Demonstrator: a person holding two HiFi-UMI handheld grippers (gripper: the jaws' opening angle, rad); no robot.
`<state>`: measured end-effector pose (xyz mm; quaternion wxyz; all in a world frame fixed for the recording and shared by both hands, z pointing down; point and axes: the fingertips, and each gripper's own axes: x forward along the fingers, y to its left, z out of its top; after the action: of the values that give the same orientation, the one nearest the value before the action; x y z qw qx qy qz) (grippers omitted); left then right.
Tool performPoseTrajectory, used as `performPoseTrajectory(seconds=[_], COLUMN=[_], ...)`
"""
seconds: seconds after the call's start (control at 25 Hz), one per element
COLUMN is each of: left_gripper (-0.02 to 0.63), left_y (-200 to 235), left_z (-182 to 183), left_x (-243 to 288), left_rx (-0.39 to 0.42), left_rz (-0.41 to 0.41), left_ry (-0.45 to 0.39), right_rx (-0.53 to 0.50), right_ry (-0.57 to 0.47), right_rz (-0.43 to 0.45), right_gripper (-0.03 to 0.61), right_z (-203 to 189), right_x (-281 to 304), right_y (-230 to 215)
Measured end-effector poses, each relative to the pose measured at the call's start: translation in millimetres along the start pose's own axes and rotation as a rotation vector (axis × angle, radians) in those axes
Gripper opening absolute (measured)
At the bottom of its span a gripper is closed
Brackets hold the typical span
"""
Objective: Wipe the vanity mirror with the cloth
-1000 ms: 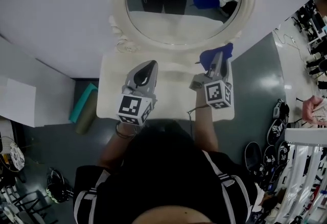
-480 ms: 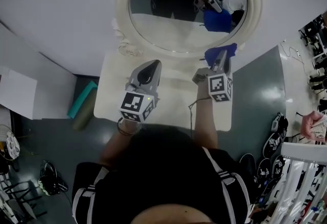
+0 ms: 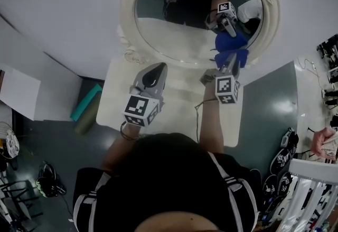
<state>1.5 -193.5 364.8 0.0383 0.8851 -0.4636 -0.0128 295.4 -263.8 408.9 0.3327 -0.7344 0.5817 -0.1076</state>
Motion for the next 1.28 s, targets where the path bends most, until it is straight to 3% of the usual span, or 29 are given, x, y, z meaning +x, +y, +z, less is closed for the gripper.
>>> performPoseTrajectory(seconds=[0.76,1.28], left_gripper=[0.009,0.009], left_y=[0,8], left_z=[1,1], left_x=[43,29], left_rx=[-0.001,-0.017], left_rz=[-0.067,-0.057], left_ry=[0.027,0.003], right_rx=[0.079,0.062], right_ry=[-0.076,-0.196], right_rz=[0.044,0.115], right_gripper=[0.048,0.048], right_z=[1,47], right_x=[34,42], right_y=[6,49])
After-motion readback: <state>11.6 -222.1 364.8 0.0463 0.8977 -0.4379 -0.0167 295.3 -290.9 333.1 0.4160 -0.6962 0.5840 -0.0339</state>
